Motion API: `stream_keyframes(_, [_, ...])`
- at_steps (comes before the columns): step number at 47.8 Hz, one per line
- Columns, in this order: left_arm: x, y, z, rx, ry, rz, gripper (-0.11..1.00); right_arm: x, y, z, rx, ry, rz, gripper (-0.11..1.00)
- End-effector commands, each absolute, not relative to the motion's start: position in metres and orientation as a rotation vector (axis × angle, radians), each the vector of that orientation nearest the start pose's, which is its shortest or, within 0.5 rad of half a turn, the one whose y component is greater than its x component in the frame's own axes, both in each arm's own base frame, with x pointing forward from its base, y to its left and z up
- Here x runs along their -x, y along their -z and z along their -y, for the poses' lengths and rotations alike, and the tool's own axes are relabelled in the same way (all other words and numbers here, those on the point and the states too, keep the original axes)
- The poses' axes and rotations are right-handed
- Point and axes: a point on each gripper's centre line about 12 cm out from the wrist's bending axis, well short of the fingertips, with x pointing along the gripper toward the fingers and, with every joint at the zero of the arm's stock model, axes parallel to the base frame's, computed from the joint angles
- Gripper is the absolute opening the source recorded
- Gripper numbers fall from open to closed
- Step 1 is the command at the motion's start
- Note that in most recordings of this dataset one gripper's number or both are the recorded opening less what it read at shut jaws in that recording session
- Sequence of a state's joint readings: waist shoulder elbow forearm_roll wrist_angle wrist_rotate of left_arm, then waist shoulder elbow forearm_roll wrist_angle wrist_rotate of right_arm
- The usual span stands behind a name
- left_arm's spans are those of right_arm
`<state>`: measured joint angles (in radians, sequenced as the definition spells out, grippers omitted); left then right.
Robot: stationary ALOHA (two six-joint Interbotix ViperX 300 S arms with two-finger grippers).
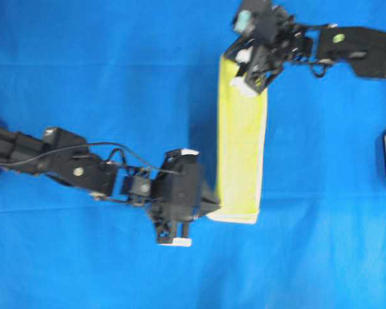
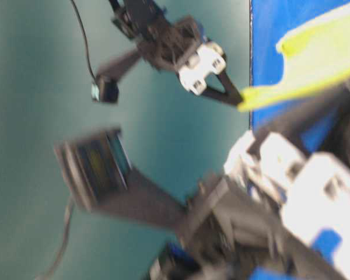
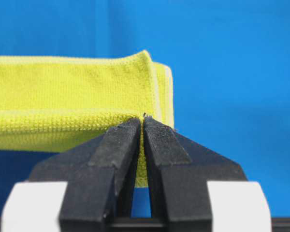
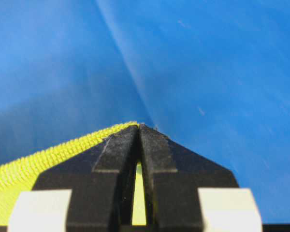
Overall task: Fold the yellow towel.
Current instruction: 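Rotate the held strip to vertical, left gripper near, right gripper far, then lay the strip down, open both grippers and withdraw them sideways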
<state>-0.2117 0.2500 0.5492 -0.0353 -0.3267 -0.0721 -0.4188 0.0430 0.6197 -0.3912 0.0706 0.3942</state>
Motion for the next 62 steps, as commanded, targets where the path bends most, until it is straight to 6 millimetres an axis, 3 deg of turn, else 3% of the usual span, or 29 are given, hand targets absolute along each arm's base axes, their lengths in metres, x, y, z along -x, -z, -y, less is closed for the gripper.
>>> stream_keyframes(1, [-0.428,-0.152,0.104,0.061,0.201,-0.427,0.04,-0.379,-0.175,0.167,-0.125,0.414,-0.667,0.02])
stream_keyframes(9, [-0.422,-0.150,0.106,0.069,0.207,-0.427,0.04,-0.390,-0.178,0.164,-0.100,0.390,-0.656,0.02])
stream_keyframes(27, [-0.421,-0.147,0.102,0.068,0.196,-0.450,0.04,-0.386,-0.173,0.163,-0.103,0.396,-0.684,0.02])
stream_keyframes(30, [-0.421,-0.147,0.102,0.067,0.197,-0.450,0.10,-0.386,-0.173,0.163,-0.103,0.395,-0.682,0.02])
stream_keyframes(34, [-0.420,-0.146,0.102,0.067,0.197,-0.454,0.33,-0.387,-0.173,0.162,-0.102,0.392,-0.681,0.03])
stream_keyframes(36, [-0.420,-0.146,0.101,0.067,0.195,-0.456,0.45,-0.387,-0.172,0.161,-0.102,0.390,-0.685,0.09])
stream_keyframes(41, [-0.417,-0.147,0.099,0.064,0.192,-0.469,0.69,-0.387,-0.171,0.157,-0.091,0.379,-0.695,0.41])
stream_keyframes(46, [-0.413,-0.155,0.096,0.066,0.187,-0.484,0.69,-0.384,-0.170,0.156,-0.076,0.377,-0.706,0.66])
stream_keyframes(55, [-0.399,-0.175,0.091,0.063,0.183,-0.507,0.68,-0.376,-0.176,0.152,-0.081,0.380,-0.697,0.62])
stream_keyframes(62, [-0.375,-0.184,0.078,0.063,0.163,-0.546,0.68,-0.365,-0.192,0.143,-0.079,0.377,-0.669,0.63])
